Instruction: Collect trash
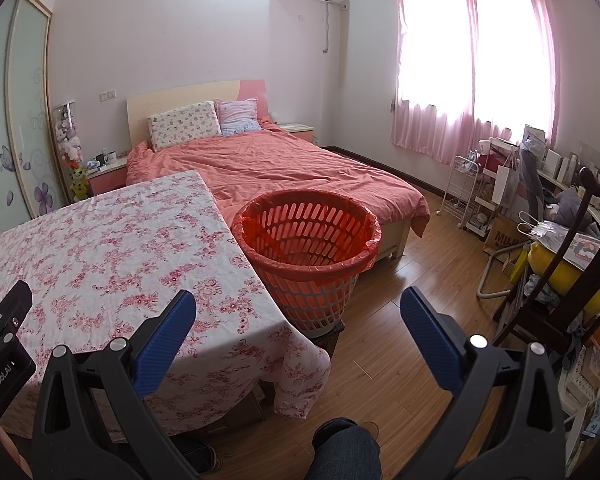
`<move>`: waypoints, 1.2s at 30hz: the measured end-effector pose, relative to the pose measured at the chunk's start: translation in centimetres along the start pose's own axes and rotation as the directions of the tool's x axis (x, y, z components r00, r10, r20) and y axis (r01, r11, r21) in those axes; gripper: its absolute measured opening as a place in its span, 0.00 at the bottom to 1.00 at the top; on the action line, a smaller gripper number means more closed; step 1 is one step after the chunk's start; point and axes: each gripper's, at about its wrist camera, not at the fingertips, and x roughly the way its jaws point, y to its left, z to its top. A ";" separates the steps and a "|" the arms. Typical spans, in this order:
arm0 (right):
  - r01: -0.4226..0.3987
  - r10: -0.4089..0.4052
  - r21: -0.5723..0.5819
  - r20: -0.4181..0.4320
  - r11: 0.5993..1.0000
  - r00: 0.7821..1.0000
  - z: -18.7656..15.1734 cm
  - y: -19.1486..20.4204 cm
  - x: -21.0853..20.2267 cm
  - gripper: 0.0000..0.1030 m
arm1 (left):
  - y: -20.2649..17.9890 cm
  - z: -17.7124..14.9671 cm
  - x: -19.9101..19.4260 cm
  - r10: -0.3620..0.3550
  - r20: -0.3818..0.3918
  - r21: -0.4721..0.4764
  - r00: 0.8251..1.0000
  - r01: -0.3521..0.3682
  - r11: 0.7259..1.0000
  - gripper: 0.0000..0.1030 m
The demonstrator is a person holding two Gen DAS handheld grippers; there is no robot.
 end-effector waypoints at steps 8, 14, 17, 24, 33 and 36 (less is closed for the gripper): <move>0.000 0.000 0.000 0.000 1.000 1.000 0.0 0.0 0.0 0.98 | 0.0 0.0 0.0 0.000 -0.001 0.000 1.000 0.000 1.000 0.96; 0.000 0.000 0.000 -0.001 1.000 1.000 0.0 0.0 0.0 0.98 | 0.0 0.0 0.0 0.000 -0.001 -0.001 1.000 0.000 1.000 0.96; 0.000 0.000 0.000 -0.001 1.000 1.000 0.0 0.0 0.0 0.98 | 0.0 0.0 0.0 0.000 -0.001 0.000 1.000 0.000 1.000 0.96; 0.000 0.000 0.000 -0.001 1.000 1.000 0.0 0.0 0.0 0.98 | 0.0 0.1 0.0 0.001 -0.001 -0.001 1.000 -0.001 1.000 0.96; 0.000 0.000 0.000 -0.002 1.000 1.000 0.0 0.0 0.0 0.98 | -0.2 -0.2 0.1 0.005 -0.004 0.004 1.000 -0.005 1.000 0.96; 0.000 0.000 0.000 -0.002 1.000 1.000 0.0 0.0 0.0 0.98 | -0.1 -0.3 0.1 0.007 -0.007 0.003 1.000 -0.007 1.000 0.96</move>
